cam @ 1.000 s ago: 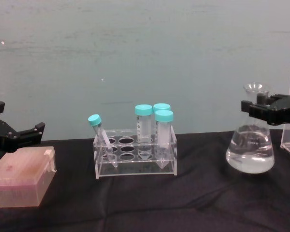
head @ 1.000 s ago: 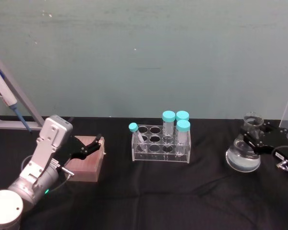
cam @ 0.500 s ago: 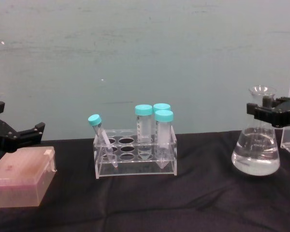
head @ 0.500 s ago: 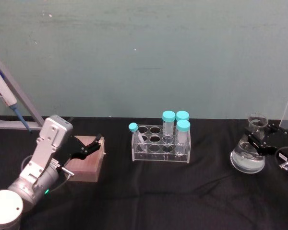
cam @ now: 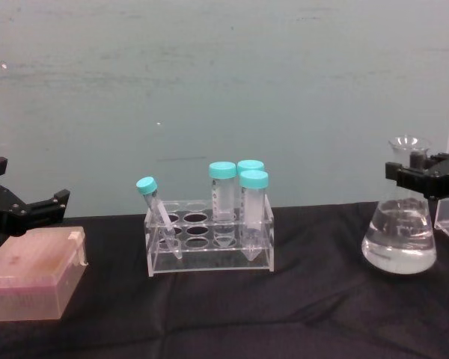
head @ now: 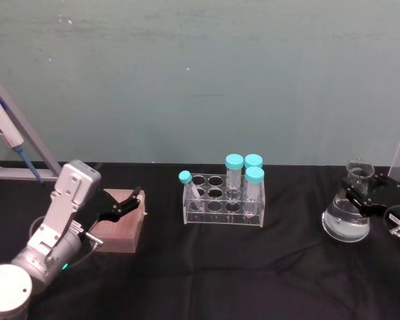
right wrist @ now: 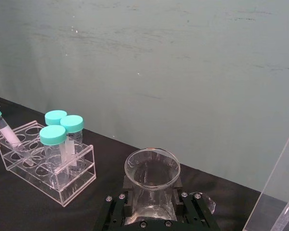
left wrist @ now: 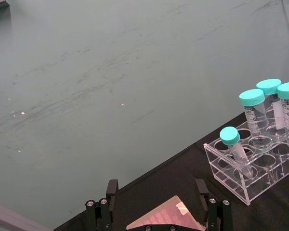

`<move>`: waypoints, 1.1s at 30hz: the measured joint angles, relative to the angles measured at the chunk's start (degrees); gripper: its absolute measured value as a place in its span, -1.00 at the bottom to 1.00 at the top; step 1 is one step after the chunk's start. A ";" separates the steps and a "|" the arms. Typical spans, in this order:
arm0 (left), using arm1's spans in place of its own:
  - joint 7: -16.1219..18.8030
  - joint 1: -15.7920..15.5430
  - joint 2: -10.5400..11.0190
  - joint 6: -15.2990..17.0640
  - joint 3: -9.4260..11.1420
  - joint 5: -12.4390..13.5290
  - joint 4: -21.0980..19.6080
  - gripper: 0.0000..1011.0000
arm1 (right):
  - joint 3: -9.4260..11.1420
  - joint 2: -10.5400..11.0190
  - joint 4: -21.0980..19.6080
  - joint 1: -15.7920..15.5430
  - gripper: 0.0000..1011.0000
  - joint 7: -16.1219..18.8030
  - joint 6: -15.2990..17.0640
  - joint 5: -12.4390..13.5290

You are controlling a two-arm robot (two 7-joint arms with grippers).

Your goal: Place the experimental apparatus aside using one hand.

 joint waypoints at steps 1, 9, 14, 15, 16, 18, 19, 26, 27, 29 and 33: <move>0.00 0.00 0.00 0.00 0.00 0.00 0.00 0.98 | 0.17 -0.03 0.02 0.00 -0.10 -0.01 0.02 -0.07; 0.00 0.00 0.00 0.00 0.00 0.00 0.00 0.98 | 0.73 -0.07 0.07 -0.18 -0.10 -0.27 0.29 -0.39; 0.00 0.00 0.00 0.00 0.00 0.00 0.00 0.98 | 1.23 0.04 -0.05 -0.51 -0.10 -0.61 0.66 -0.56; 0.00 0.00 0.00 0.00 0.00 0.00 0.00 0.98 | 1.37 0.04 -0.09 -0.57 -0.10 -0.72 0.74 -0.61; 0.00 0.00 0.00 0.00 0.00 0.00 0.00 0.98 | 1.44 0.04 -0.11 -0.61 -0.10 -0.78 0.79 -0.62; 0.00 0.00 0.00 0.00 0.00 0.00 0.00 0.98 | 1.61 0.03 -0.20 -0.73 -0.10 -0.88 0.89 -0.66; 0.00 -0.01 0.00 0.00 0.00 0.00 0.00 0.98 | 1.66 0.03 -0.26 -0.77 -0.10 -0.90 0.93 -0.67; 0.00 0.00 0.00 0.00 0.00 0.00 0.00 0.98 | 1.97 0.03 -0.31 -0.95 -0.10 -0.93 1.02 -0.83; 0.00 0.00 -0.01 0.00 0.00 0.00 0.00 0.98 | 2.01 0.00 -0.30 -0.95 -0.10 -0.92 1.04 -0.85; 0.00 0.00 0.00 0.00 0.00 0.00 0.00 0.98 | 2.03 -0.04 -0.21 -0.93 -0.10 -0.90 1.04 -0.86; 0.00 0.00 0.00 0.00 0.00 0.00 0.00 0.98 | 2.04 -0.19 0.08 -0.80 -0.10 -0.74 1.17 -0.87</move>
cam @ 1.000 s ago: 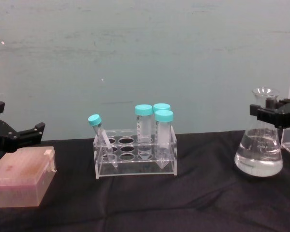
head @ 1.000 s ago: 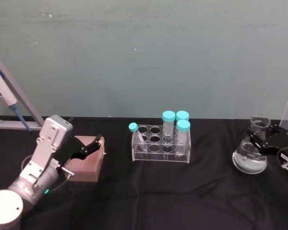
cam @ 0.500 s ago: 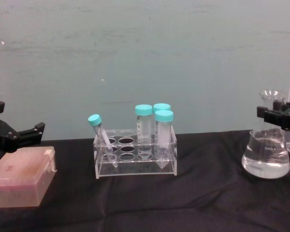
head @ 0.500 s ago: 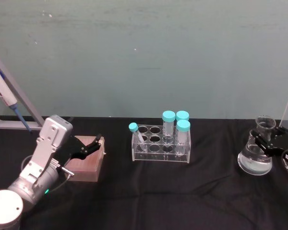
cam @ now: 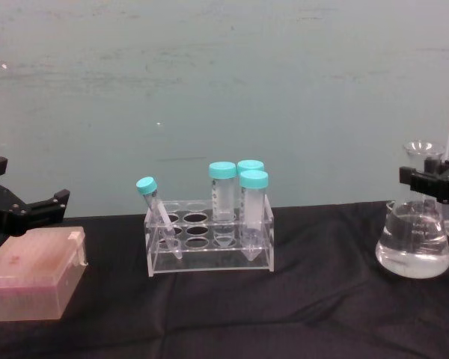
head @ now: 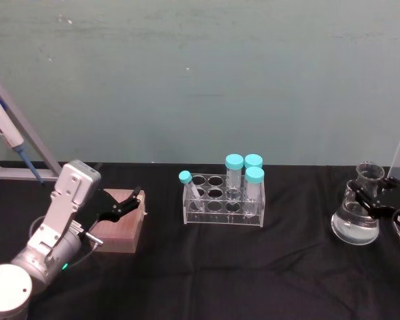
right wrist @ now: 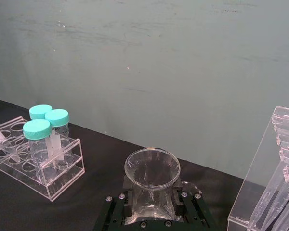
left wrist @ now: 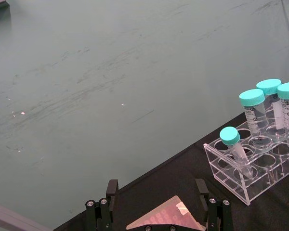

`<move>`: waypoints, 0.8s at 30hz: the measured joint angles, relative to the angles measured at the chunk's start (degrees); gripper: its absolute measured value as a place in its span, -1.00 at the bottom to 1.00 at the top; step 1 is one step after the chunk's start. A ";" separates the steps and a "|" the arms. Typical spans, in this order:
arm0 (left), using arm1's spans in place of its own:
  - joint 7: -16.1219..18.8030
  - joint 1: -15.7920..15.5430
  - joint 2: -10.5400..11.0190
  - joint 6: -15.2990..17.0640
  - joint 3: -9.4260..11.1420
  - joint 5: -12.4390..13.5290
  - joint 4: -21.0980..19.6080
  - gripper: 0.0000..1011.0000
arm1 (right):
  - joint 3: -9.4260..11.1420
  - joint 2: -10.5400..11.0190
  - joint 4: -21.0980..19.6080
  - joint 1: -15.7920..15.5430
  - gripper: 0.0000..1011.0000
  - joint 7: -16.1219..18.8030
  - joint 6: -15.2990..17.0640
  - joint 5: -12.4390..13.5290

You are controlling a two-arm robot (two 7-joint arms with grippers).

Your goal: Place the experimental apparatus aside using one hand.

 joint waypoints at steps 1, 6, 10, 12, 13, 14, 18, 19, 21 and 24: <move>0.00 0.00 0.00 0.00 0.00 0.00 0.00 0.98 | 0.00 -0.04 0.10 0.09 -0.10 0.07 0.12 0.01; 0.00 0.00 0.00 0.00 0.00 0.00 0.00 0.98 | 0.07 -0.26 0.44 0.31 -0.10 0.08 0.53 0.09; 0.00 0.00 0.00 0.00 0.00 0.00 0.00 0.98 | 0.07 -0.39 0.73 0.50 -0.10 0.02 0.75 0.09; 0.00 0.00 0.00 0.00 0.00 0.00 0.00 0.98 | 0.07 -0.41 0.87 0.56 -0.10 0.01 0.82 0.07; 0.00 0.00 0.00 0.00 0.00 0.00 0.00 0.98 | 0.07 -0.41 0.92 0.62 -0.10 0.01 0.83 0.05; 0.00 0.00 0.00 0.00 0.00 0.00 0.00 0.98 | 0.06 -0.42 1.04 0.70 -0.10 0.01 0.85 0.02; 0.00 0.00 0.00 0.00 0.00 0.00 0.00 0.98 | 0.03 -0.46 1.26 0.83 -0.10 0.01 0.85 -0.01; 0.00 0.00 0.00 0.00 0.00 0.00 0.00 0.98 | 0.03 -0.46 1.26 0.83 -0.10 0.01 0.85 -0.01; 0.00 0.00 0.00 0.00 0.00 0.00 0.00 0.98 | 0.02 -0.46 1.25 0.84 -0.10 0.01 0.85 -0.01; 0.00 0.00 0.00 0.00 0.00 0.00 0.00 0.98 | 0.00 -0.46 1.23 0.83 -0.10 0.01 0.85 -0.01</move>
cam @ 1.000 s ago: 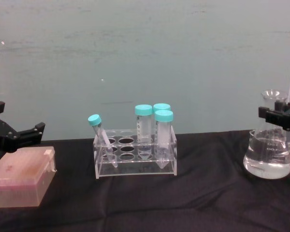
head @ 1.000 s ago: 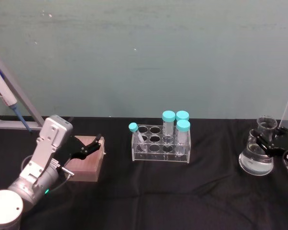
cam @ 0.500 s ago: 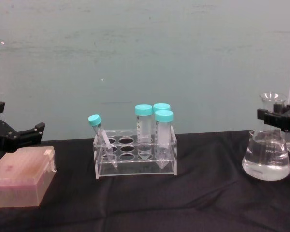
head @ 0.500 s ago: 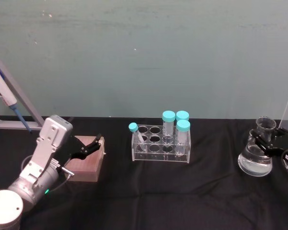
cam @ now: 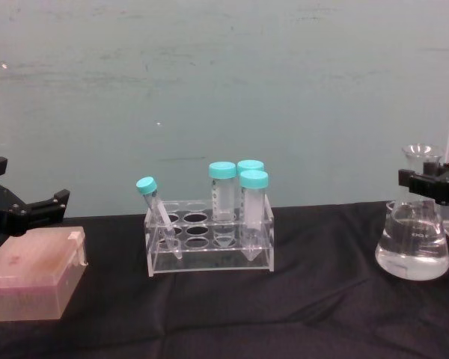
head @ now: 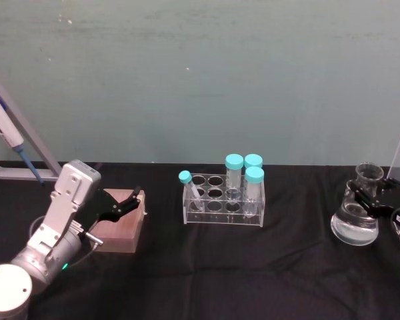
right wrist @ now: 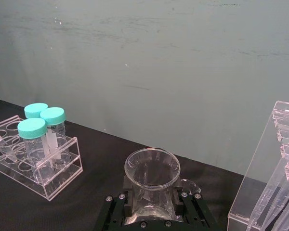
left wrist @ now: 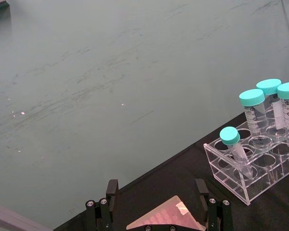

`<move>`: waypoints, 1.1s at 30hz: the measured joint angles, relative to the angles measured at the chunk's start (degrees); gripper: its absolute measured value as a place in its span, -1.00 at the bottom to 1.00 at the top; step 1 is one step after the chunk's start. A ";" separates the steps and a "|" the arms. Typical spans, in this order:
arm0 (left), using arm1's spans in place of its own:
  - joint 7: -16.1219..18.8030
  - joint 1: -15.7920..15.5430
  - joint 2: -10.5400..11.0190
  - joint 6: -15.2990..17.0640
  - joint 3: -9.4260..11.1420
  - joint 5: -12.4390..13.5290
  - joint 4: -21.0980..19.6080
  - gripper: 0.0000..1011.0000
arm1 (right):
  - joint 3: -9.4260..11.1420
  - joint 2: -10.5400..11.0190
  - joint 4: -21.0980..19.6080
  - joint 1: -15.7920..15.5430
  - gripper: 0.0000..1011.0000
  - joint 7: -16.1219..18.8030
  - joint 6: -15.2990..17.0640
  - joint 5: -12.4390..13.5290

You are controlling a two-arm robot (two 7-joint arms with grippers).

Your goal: Place the experimental apparatus aside using one hand.

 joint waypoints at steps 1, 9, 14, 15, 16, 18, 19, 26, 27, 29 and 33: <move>0.00 0.00 0.00 0.00 0.00 0.00 0.00 0.98 | 0.00 0.01 -0.02 0.00 -0.10 0.00 0.00 0.00; 0.00 0.00 0.00 0.00 0.00 0.00 0.00 0.98 | -0.01 0.04 -0.06 -0.01 -0.10 0.00 -0.01 0.01; 0.00 0.00 0.00 0.00 0.00 0.00 0.00 0.98 | -0.01 0.05 -0.09 -0.03 -0.10 0.00 -0.02 0.02; 0.00 0.00 0.00 0.00 0.00 0.00 0.00 0.98 | 0.00 0.05 -0.10 -0.03 -0.10 0.00 -0.02 0.02; 0.00 0.00 0.00 0.00 0.00 0.00 0.00 0.98 | -0.01 0.05 -0.11 -0.04 -0.10 0.00 -0.02 0.03; 0.00 0.00 0.00 0.00 0.00 0.00 0.00 0.98 | 0.00 0.05 -0.15 -0.04 -0.03 0.01 -0.06 0.05; 0.00 0.00 0.00 0.00 0.00 0.00 0.00 0.98 | 0.01 0.06 -0.16 -0.04 0.01 0.00 -0.08 0.06; 0.00 0.00 0.00 0.00 0.00 0.00 0.00 0.98 | 0.00 0.06 -0.17 -0.07 0.42 0.01 -0.08 0.06; 0.00 0.00 0.00 0.00 0.00 0.00 0.00 0.98 | 0.00 0.06 -0.17 -0.08 0.47 0.01 -0.08 0.06; 0.00 0.00 0.00 0.00 0.00 0.00 0.00 0.98 | 0.00 0.05 -0.16 -0.09 0.65 0.01 -0.08 0.06; 0.00 0.00 0.00 0.00 0.00 0.00 0.00 0.98 | 0.00 0.05 -0.17 -0.09 0.82 0.01 -0.08 0.06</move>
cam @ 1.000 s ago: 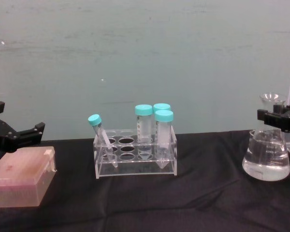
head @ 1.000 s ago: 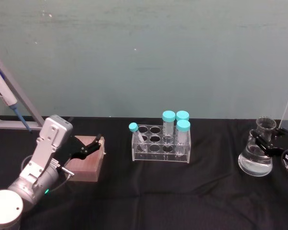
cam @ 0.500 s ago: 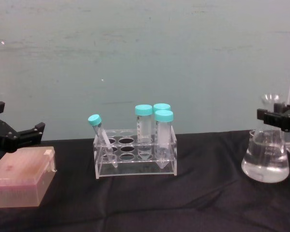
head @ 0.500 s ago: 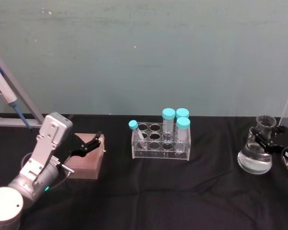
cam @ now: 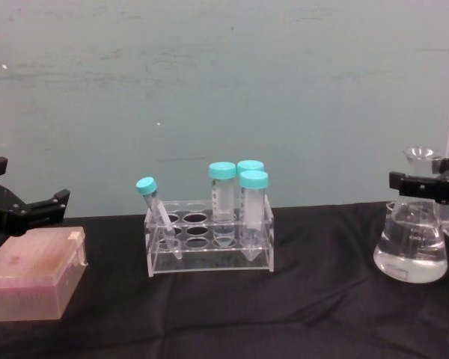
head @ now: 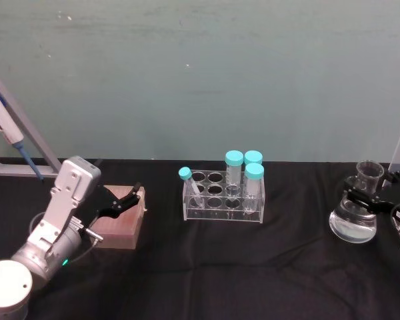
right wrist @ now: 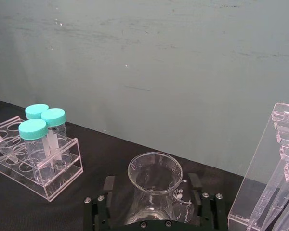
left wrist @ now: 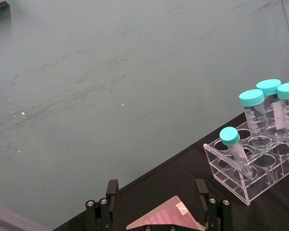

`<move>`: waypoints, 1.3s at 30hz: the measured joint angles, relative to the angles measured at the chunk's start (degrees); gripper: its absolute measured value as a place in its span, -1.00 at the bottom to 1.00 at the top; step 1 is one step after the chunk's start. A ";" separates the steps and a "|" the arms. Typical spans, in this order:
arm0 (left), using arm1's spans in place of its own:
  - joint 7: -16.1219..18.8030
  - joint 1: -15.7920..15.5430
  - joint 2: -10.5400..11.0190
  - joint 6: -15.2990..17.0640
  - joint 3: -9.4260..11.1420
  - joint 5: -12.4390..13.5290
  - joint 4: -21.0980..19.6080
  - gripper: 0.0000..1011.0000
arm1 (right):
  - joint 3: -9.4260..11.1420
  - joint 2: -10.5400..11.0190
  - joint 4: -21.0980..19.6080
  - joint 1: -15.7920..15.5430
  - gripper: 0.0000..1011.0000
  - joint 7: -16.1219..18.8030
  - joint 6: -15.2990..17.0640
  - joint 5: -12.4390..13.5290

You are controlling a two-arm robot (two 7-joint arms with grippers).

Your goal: Place the experimental apparatus aside using one hand.

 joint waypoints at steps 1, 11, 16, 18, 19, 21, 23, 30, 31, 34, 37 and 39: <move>0.00 0.00 0.00 0.00 0.00 0.00 0.00 0.98 | 0.00 0.00 0.00 0.00 0.87 0.00 0.00 0.00; 0.00 0.00 0.00 0.00 0.00 0.00 0.00 0.98 | 0.00 0.00 0.01 0.00 0.98 0.00 0.02 0.00; 0.00 0.00 0.00 0.00 0.00 0.01 0.00 0.98 | -0.10 0.00 -0.11 -0.09 0.98 -0.25 0.16 -0.36; 0.00 0.00 0.00 0.00 0.00 0.00 0.00 0.98 | -0.15 0.00 -0.36 -0.23 0.98 -0.67 0.20 -0.74; 0.00 0.00 0.00 0.00 0.00 0.00 0.00 0.98 | -0.15 0.00 -0.36 -0.23 0.98 -0.67 0.20 -0.74; 0.00 0.00 0.00 0.00 0.00 0.01 0.00 0.98 | -0.14 0.00 -0.71 -0.45 0.98 -1.01 0.21 -1.02; 0.00 0.00 0.00 0.00 0.00 0.00 0.00 0.98 | -0.06 -0.01 -1.09 -0.70 0.98 -1.33 0.18 -1.25; 0.00 0.00 0.00 0.00 0.00 0.01 0.00 0.98 | 0.52 -0.06 -2.30 -1.50 0.98 -2.13 -0.28 -1.84; 0.00 0.00 0.00 0.00 0.00 0.00 0.00 0.98 | 0.61 -0.07 -2.46 -1.60 0.98 -2.24 -0.37 -1.91; 0.00 0.00 0.00 0.00 0.00 0.00 0.00 0.98 | 1.04 -0.08 -3.24 -2.06 0.98 -2.83 -1.04 -2.34; 0.00 0.00 0.00 0.00 0.00 0.00 0.00 0.98 | 1.41 -0.04 -3.97 -2.41 0.98 -3.22 -1.68 -2.80; 0.00 0.00 0.00 0.00 0.00 0.00 0.00 0.98 | 1.63 0.01 -4.40 -2.58 0.98 -3.30 -1.97 -2.96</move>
